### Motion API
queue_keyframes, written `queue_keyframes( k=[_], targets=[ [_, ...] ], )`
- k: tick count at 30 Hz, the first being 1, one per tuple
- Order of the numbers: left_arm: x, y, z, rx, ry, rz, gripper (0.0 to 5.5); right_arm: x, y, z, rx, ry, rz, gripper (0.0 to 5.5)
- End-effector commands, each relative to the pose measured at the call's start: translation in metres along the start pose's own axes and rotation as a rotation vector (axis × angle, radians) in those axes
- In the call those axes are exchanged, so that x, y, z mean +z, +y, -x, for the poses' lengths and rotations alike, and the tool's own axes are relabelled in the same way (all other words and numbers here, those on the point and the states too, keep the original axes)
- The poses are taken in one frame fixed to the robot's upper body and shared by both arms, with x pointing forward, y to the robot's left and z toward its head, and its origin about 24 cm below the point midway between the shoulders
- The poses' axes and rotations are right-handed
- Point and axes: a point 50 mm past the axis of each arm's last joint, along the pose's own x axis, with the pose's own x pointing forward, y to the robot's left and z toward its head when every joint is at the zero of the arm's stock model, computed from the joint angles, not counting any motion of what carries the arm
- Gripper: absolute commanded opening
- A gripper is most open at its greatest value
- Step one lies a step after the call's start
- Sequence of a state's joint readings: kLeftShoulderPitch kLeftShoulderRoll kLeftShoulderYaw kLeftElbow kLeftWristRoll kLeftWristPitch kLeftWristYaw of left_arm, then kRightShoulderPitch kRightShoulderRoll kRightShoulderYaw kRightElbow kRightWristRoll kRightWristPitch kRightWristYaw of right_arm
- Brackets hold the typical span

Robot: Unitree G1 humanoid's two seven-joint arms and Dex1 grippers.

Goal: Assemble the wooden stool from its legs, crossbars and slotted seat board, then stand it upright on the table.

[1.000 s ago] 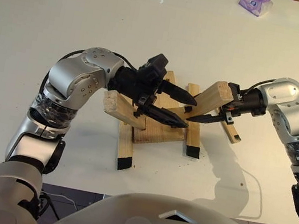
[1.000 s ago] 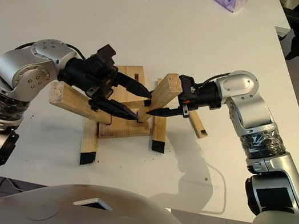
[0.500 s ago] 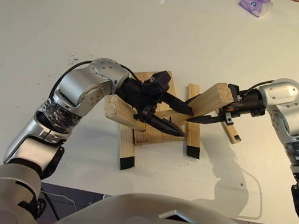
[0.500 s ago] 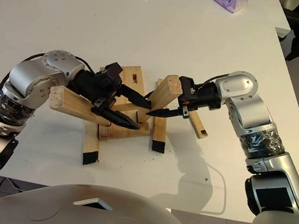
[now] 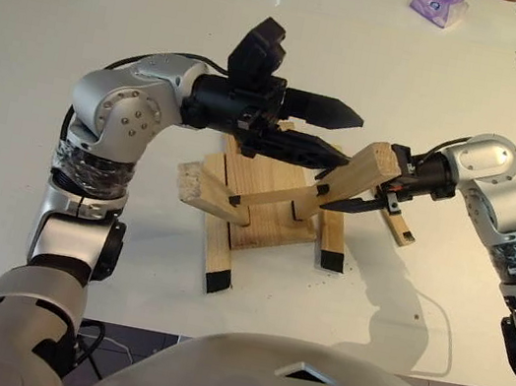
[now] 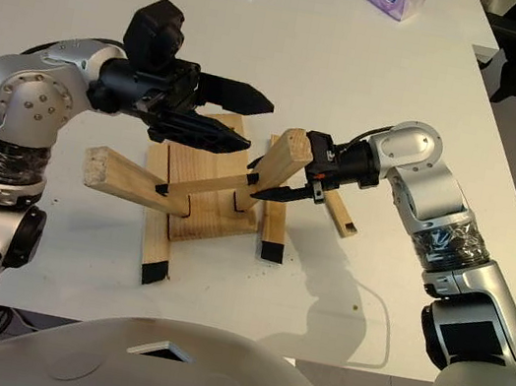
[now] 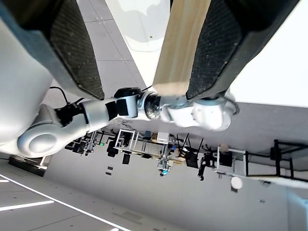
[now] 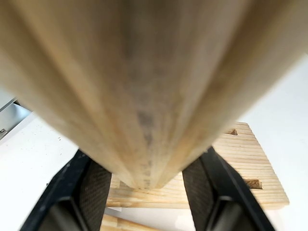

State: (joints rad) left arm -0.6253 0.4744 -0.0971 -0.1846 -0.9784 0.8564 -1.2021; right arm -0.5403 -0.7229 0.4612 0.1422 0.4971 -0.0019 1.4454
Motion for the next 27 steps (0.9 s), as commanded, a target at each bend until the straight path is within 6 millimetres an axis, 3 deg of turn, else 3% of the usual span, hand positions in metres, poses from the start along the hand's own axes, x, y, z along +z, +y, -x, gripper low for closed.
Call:
queue_keyframes(
  k=[1,4,6,7,10,13,15,16,18,22,27],
  targets=[
    [-0.068,-0.004,0.004,0.041,0.246,0.128,3.19,-0.083,0.052,-0.030,0.153,0.313,-0.309,2.00],
    [-0.130,-0.003,0.016,0.089,0.438,0.234,3.19,-0.083,0.051,-0.030,0.167,0.319,-0.307,2.00],
    [-0.139,0.003,0.017,0.109,0.452,0.239,3.19,-0.082,0.051,-0.030,0.177,0.323,-0.303,2.00],
    [-0.132,0.009,0.014,0.115,0.411,0.225,3.19,-0.082,0.050,-0.029,0.180,0.325,-0.301,2.00],
    [-0.084,0.022,0.005,0.128,0.221,0.127,3.19,-0.081,0.050,-0.028,0.178,0.325,-0.302,2.00],
    [-0.007,0.027,0.008,0.159,-0.040,-0.042,3.19,-0.081,0.050,-0.027,0.163,0.321,-0.308,2.00],
    [0.035,0.026,0.020,0.231,-0.135,-0.174,3.19,-0.080,0.051,-0.025,0.146,0.312,-0.313,2.00],
    [0.049,0.025,0.030,0.286,-0.133,-0.237,3.19,-0.079,0.052,-0.024,0.134,0.305,-0.315,2.00],
    [0.059,0.020,0.051,0.395,-0.058,-0.332,3.19,-0.075,0.052,-0.021,0.115,0.292,-0.315,2.00],
    [0.042,0.004,0.108,0.645,0.193,-0.401,3.19,-0.065,0.054,-0.015,0.084,0.270,-0.306,2.00],
    [-0.031,-0.029,0.168,0.856,0.694,-0.414,3.19,-0.051,0.062,0.007,-0.013,0.268,-0.304,2.00]
  ],
)
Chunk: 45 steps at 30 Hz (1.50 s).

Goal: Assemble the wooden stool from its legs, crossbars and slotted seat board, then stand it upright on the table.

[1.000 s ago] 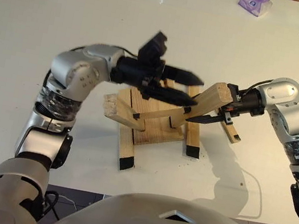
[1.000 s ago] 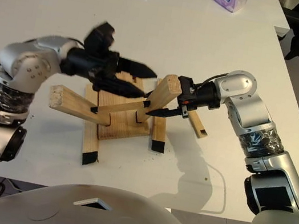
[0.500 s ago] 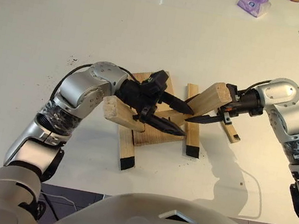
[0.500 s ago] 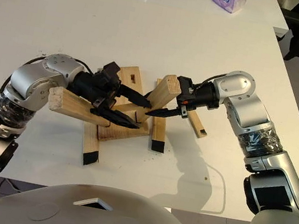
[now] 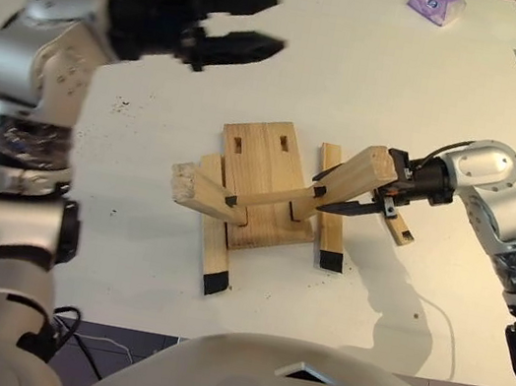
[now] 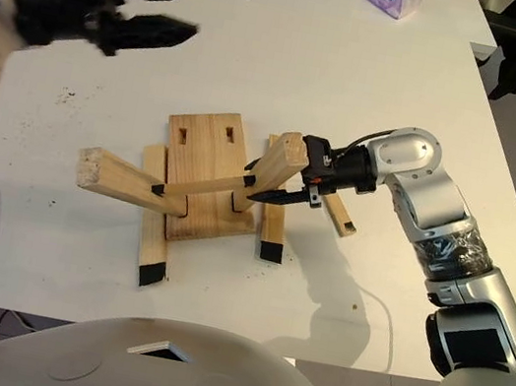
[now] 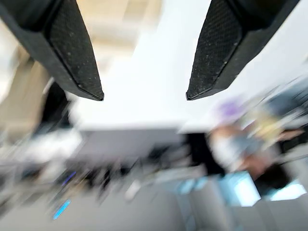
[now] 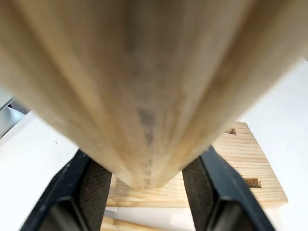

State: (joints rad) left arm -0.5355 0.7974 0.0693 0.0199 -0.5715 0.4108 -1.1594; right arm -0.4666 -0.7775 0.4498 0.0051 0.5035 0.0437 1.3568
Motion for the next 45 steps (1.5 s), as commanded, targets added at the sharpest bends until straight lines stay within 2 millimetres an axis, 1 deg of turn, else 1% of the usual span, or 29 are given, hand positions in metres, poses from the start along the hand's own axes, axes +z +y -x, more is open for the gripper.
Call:
queue_keyframes(
  k=[1,2,3,4,5,8,14,17,18,20,25,29,31,33,35,40,43,45],
  targets=[
    [-0.075,-0.037,0.053,0.021,0.446,-0.126,3.19,-0.053,0.049,0.014,0.014,0.255,-0.297,2.00],
    [-0.082,-0.059,0.057,-0.031,0.435,-0.067,3.19,-0.051,0.050,0.018,0.000,0.254,-0.303,2.00],
    [-0.084,-0.077,0.059,-0.086,0.415,-0.025,3.19,-0.049,0.052,0.021,-0.010,0.255,-0.308,2.00],
    [-0.084,-0.090,0.059,-0.134,0.404,-0.010,3.19,-0.049,0.054,0.024,-0.017,0.257,-0.314,2.00],
    [-0.084,-0.098,0.058,-0.158,0.397,-0.002,3.19,-0.049,0.057,0.026,-0.023,0.258,-0.321,2.00],
    [-0.074,-0.107,0.049,-0.178,0.340,0.002,3.19,-0.048,0.057,0.028,-0.030,0.261,-0.327,2.00],
    [-0.042,-0.108,0.027,-0.167,0.164,0.010,3.19,-0.047,0.051,0.023,-0.020,0.256,-0.321,2.00],
    [-0.029,-0.119,0.016,-0.244,0.114,0.015,3.19,-0.046,0.051,0.017,0.012,0.253,-0.314,2.00],
    [-0.027,-0.122,0.011,-0.275,0.111,0.009,3.19,-0.045,0.051,0.014,0.025,0.250,-0.311,2.00],
    [-0.031,-0.126,0.003,-0.321,0.127,0.006,3.19,-0.045,0.048,0.008,0.048,0.247,-0.299,2.00],
    [-0.047,-0.118,-0.012,-0.281,0.156,0.041,3.19,-0.042,0.042,-0.010,0.107,0.230,-0.275,2.00],
    [-0.056,-0.121,-0.032,-0.295,0.131,0.098,3.19,-0.044,0.043,-0.027,0.179,0.228,-0.266,2.00],
    [-0.058,-0.126,-0.045,-0.322,0.108,0.110,3.19,-0.045,0.043,-0.034,0.209,0.229,-0.265,2.00],
    [-0.053,-0.129,-0.057,-0.349,0.072,0.115,3.19,-0.048,0.042,-0.040,0.236,0.233,-0.270,2.00],
    [-0.045,-0.128,-0.067,-0.365,0.030,0.118,3.19,-0.052,0.042,-0.046,0.254,0.239,-0.280,2.00],
    [-0.024,-0.115,-0.087,-0.372,-0.057,0.146,3.19,-0.056,0.046,-0.057,0.282,0.229,-0.300,2.00],
    [-0.020,-0.111,-0.098,-0.379,-0.064,0.139,3.19,-0.056,0.046,-0.062,0.286,0.218,-0.305,2.00],
    [-0.021,-0.112,-0.100,-0.376,-0.060,0.138,3.19,-0.056,0.045,-0.065,0.286,0.210,-0.303,2.00]
  ],
)
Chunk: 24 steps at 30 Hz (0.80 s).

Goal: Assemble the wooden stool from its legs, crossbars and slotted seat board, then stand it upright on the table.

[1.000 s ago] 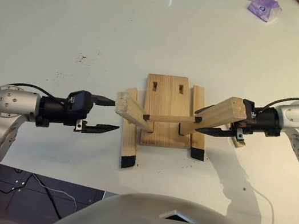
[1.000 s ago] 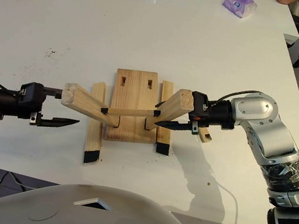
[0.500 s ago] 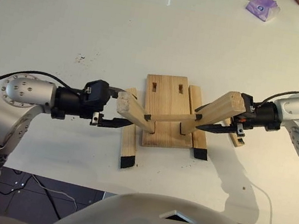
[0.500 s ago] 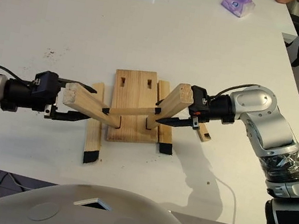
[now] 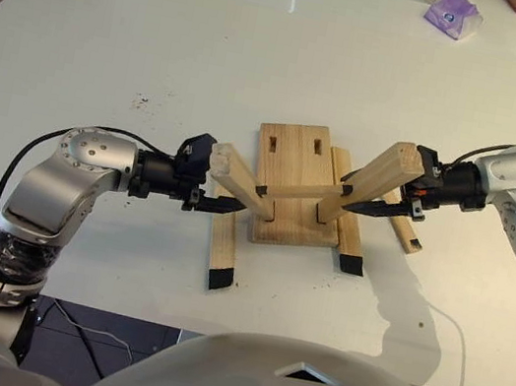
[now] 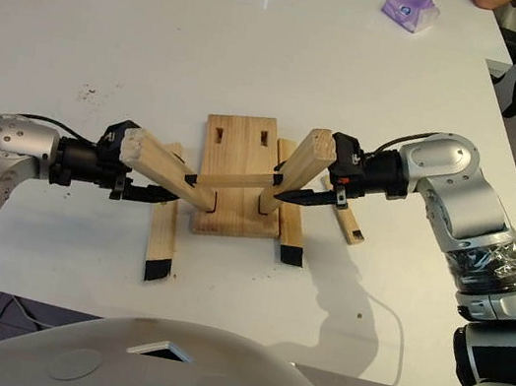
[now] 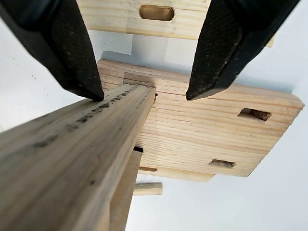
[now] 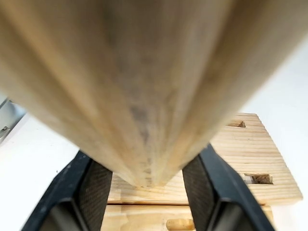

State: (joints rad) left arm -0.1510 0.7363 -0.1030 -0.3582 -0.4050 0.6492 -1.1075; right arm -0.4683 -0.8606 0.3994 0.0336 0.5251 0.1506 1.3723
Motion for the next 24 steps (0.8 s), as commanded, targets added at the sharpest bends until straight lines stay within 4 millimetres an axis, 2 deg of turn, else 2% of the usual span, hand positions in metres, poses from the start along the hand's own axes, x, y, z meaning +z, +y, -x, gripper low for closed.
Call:
queue_keyframes(
  k=[1,11,15,17,20,21,24],
  targets=[
    [0.073,-0.020,-0.056,-0.200,-0.341,-0.173,3.19,-0.048,0.045,-0.095,0.339,0.158,-0.166,2.00],
    [0.059,0.003,-0.019,-0.019,-0.301,-0.136,3.19,-0.051,0.035,-0.085,0.195,0.116,-0.178,2.00],
    [0.048,0.004,-0.017,-0.011,-0.251,-0.149,3.19,-0.050,0.030,-0.079,0.161,0.106,-0.179,2.00],
    [0.036,0.004,-0.019,0.000,-0.192,-0.171,3.19,-0.047,0.028,-0.076,0.154,0.092,-0.175,2.00],
    [0.016,0.005,-0.021,0.019,-0.100,-0.210,3.55,-0.041,0.025,-0.074,0.145,0.071,-0.151,2.00],
    [0.012,0.006,-0.021,0.028,-0.086,-0.218,3.73,-0.039,0.022,-0.074,0.132,0.058,-0.142,2.37],
    [0.004,0.015,-0.021,0.078,-0.076,-0.226,4.18,-0.033,0.013,-0.076,0.076,0.021,-0.128,2.83]
  ],
)
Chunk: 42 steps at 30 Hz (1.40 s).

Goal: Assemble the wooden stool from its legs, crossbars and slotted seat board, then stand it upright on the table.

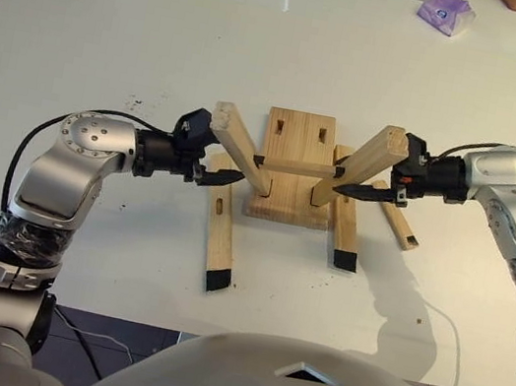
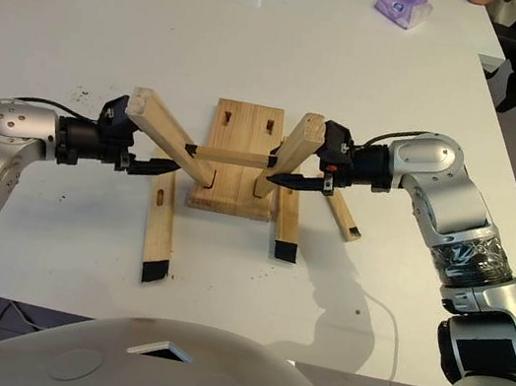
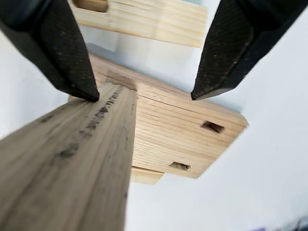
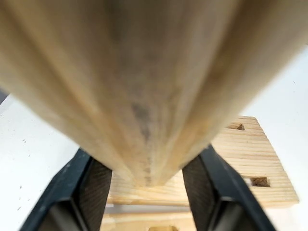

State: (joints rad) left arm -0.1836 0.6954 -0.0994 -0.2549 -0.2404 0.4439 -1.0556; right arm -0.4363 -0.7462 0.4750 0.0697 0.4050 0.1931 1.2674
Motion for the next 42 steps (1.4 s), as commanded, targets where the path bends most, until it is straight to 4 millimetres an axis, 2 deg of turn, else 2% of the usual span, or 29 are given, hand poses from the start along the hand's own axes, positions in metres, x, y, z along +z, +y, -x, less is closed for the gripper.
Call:
queue_keyframes(
  k=[1,5,13,21,28,32,36,42],
  targets=[
    [0.003,-0.007,-0.022,-0.067,-0.094,-0.048,4.32,-0.006,0.010,-0.041,0.098,-0.023,-0.035,3.02],
    [-0.008,-0.003,-0.019,-0.057,-0.057,-0.063,4.76,-0.006,0.009,-0.041,0.084,-0.024,-0.026,3.63],
    [-0.020,0.003,-0.005,-0.018,-0.010,-0.080,4.80,-0.008,-0.001,-0.036,-0.009,-0.015,-0.011,4.81],
    [-0.040,0.005,0.010,0.032,0.068,-0.105,4.80,-0.006,0.007,-0.007,-0.061,-0.041,-0.028,4.81],
    [-0.038,-0.009,0.007,0.039,0.020,-0.060,4.80,-0.008,0.013,0.006,-0.125,-0.055,-0.054,4.81],
    [-0.027,-0.034,0.004,-0.034,-0.046,-0.011,4.80,-0.019,0.016,0.012,-0.168,-0.064,-0.097,4.81],
    [-0.055,-0.043,-0.003,0.003,0.124,-0.037,4.80,-0.045,0.015,0.019,-0.243,-0.035,-0.175,4.81],
    [-0.067,-0.045,-0.002,0.041,0.184,-0.026,4.80,-0.082,0.023,0.027,-0.263,0.049,-0.260,4.81]
  ],
)
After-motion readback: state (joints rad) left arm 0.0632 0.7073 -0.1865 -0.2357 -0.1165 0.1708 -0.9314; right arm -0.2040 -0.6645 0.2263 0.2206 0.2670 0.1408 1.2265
